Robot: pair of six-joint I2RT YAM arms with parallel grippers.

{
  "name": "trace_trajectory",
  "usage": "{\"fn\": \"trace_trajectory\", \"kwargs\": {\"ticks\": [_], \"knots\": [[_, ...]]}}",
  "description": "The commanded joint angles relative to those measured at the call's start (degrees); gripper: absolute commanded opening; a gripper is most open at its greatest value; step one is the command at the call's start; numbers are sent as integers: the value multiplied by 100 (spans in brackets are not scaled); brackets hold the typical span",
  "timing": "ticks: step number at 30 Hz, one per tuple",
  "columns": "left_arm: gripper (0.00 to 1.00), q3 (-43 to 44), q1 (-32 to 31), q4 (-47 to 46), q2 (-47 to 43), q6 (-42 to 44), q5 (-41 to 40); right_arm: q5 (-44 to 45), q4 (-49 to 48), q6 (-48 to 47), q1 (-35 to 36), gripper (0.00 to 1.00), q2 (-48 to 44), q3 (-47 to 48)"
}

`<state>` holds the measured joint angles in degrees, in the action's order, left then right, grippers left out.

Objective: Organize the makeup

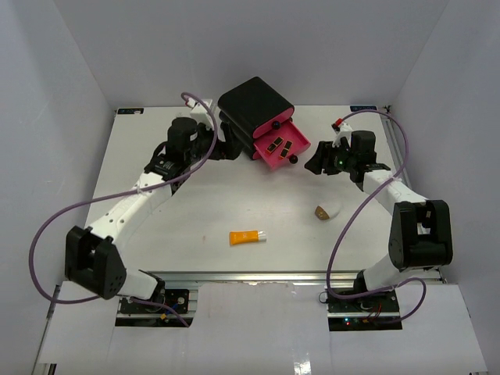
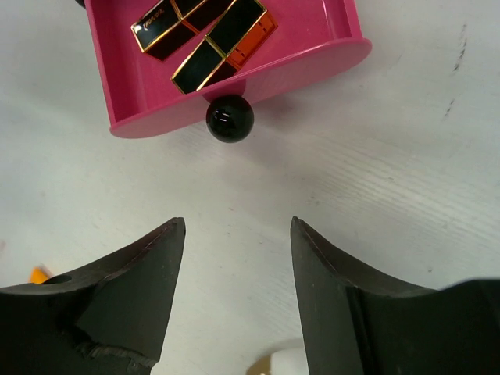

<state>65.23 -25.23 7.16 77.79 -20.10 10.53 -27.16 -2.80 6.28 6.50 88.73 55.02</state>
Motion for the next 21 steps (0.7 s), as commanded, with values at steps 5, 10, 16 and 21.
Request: {"fn": "trace_trajectory", "kwargs": {"ticks": [5,10,16,21], "knots": [[98,2002,18,93,1709,312,-164,-273,-664,2084,-39,64,486,-56],[98,2943,18,98,2553,1054,299,-724,-862,2653,-61,62,1038,78],[98,3686,18,-48,3232,1332,249,-738,-1088,2884,-70,58,1316,59],[98,4202,27,-136,3644,1500,-103,-747,-1209,3060,-70,57,1433,70]]}}
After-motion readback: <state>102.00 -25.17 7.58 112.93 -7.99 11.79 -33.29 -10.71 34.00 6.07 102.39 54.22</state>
